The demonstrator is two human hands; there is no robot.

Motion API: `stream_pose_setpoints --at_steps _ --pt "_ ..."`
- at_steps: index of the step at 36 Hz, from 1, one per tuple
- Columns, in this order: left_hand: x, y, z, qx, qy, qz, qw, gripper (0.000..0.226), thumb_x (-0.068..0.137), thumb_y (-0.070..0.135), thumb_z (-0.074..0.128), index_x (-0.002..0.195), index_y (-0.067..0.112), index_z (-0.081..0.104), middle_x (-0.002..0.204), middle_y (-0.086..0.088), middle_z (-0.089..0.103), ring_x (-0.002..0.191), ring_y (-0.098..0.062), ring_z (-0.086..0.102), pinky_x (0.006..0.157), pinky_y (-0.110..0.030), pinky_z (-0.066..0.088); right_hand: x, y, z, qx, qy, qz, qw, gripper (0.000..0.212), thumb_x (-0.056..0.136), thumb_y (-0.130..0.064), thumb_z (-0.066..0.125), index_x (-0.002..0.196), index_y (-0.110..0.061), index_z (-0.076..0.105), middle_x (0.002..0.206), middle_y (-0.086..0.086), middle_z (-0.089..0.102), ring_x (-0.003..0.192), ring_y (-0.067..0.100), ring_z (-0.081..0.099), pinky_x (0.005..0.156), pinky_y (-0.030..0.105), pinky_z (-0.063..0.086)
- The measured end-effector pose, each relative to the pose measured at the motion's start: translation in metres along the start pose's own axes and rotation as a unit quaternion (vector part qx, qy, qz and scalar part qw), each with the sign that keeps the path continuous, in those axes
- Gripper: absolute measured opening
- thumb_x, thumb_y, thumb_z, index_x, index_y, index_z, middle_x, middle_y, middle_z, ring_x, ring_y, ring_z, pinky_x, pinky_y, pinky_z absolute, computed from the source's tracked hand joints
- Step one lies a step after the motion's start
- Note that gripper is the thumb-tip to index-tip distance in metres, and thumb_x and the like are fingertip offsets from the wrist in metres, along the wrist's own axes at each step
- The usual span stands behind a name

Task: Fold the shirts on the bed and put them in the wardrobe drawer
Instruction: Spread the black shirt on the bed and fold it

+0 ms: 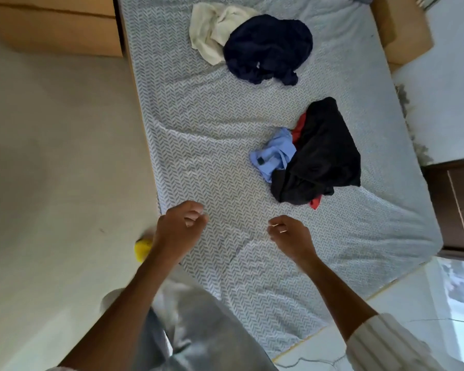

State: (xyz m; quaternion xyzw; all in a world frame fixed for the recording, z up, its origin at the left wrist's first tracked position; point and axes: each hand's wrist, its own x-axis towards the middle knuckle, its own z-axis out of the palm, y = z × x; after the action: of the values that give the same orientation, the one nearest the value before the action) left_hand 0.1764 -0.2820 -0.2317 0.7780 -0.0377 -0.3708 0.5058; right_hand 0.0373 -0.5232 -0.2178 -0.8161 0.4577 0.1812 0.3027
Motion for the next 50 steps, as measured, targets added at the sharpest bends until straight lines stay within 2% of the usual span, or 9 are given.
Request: stream_pose_setpoints --at_steps 3,6,16,25,33,36,43,46,50 --pt "0.038 -0.031 0.027 -0.003 -0.009 0.017 1.0 0.019 0.091 0.02 0.069 0.11 0.018 0.072 0.099 0.003 0.072 0.081 0.002 0.063 0.067 0.004 0.04 0.038 0.018 0.022 -0.009 0.009 0.004 1.0 0.011 0.089 -0.025 0.068 0.099 -0.026 0.07 0.09 -0.007 0.075 0.079 0.007 0.071 0.066 0.021 0.053" --pt "0.069 -0.061 0.056 -0.01 -0.022 0.038 0.999 0.02 0.091 0.021 0.07 0.11 0.018 0.07 0.097 0.002 0.072 0.08 0.001 0.063 0.066 0.0 0.044 0.07 0.04 0.04 -0.006 0.031 0.005 0.999 0.011 0.087 -0.025 0.07 0.098 -0.026 0.071 0.088 -0.007 0.074 0.081 0.01 0.071 0.072 0.029 0.057" --pt "0.135 -0.14 0.129 0.044 -0.031 0.081 0.995 0.026 0.088 0.036 0.071 0.113 0.031 0.066 0.104 0.006 0.067 0.094 -0.012 0.067 0.081 -0.04 0.06 0.149 0.127 0.085 0.042 0.092 -0.033 0.994 0.016 0.088 -0.03 0.072 0.104 -0.028 0.07 0.091 -0.011 0.072 0.081 0.009 0.07 0.075 0.034 0.061" --pt "0.124 -0.113 0.22 0.084 0.027 0.116 0.989 0.022 0.087 0.027 0.075 0.108 0.024 0.068 0.089 0.004 0.067 0.086 -0.014 0.068 0.068 -0.029 0.058 0.232 0.198 0.054 0.086 0.183 -0.103 0.974 0.043 0.086 -0.022 0.071 0.127 -0.014 0.06 0.121 0.008 0.064 0.102 0.022 0.064 0.093 0.037 0.052" --pt "0.123 -0.086 0.272 0.144 0.02 0.119 0.982 0.021 0.087 0.026 0.073 0.106 0.03 0.065 0.089 0.008 0.067 0.09 -0.01 0.067 0.07 -0.02 0.051 0.289 0.197 0.003 -0.015 0.196 -0.107 0.975 0.081 0.084 -0.02 0.068 0.153 -0.023 0.025 0.16 0.013 0.015 0.142 0.039 0.024 0.104 0.051 0.041" --pt "0.123 -0.082 0.282 0.15 0.021 0.111 0.982 0.021 0.087 0.029 0.074 0.106 0.031 0.065 0.092 0.005 0.069 0.087 -0.01 0.069 0.062 -0.016 0.048 0.298 0.211 -0.01 -0.02 0.145 -0.034 0.989 0.087 0.085 -0.03 0.07 0.154 -0.022 0.017 0.151 0.017 0.03 0.139 0.04 0.031 0.103 0.052 0.043" --pt "0.138 -0.07 0.298 0.148 0.029 0.115 0.982 0.02 0.087 0.027 0.074 0.106 0.029 0.067 0.094 0.003 0.07 0.085 -0.011 0.068 0.061 -0.016 0.051 0.316 0.236 -0.02 0.017 0.18 -0.03 0.983 0.038 0.094 -0.021 0.055 0.131 -0.016 0.051 0.129 0.019 0.056 0.123 0.043 0.052 0.098 0.048 0.048" --pt "0.143 -0.067 0.305 0.14 0.025 0.114 0.983 0.02 0.088 0.027 0.073 0.106 0.029 0.066 0.097 0.003 0.069 0.084 -0.01 0.069 0.058 -0.011 0.049 0.326 0.24 -0.023 0.051 0.176 -0.039 0.982 0.045 0.094 -0.031 0.061 0.135 -0.018 0.05 0.128 0.017 0.061 0.12 0.041 0.056 0.095 0.046 0.05" --pt "0.152 -0.062 0.308 0.153 0.019 0.12 0.981 0.021 0.088 0.028 0.072 0.108 0.031 0.065 0.097 0.003 0.07 0.088 -0.011 0.069 0.073 -0.022 0.057 0.337 0.235 -0.027 0.09 0.177 -0.035 0.979 0.034 0.094 -0.03 0.06 0.126 -0.017 0.062 0.123 0.015 0.066 0.116 0.04 0.059 0.093 0.042 0.05"
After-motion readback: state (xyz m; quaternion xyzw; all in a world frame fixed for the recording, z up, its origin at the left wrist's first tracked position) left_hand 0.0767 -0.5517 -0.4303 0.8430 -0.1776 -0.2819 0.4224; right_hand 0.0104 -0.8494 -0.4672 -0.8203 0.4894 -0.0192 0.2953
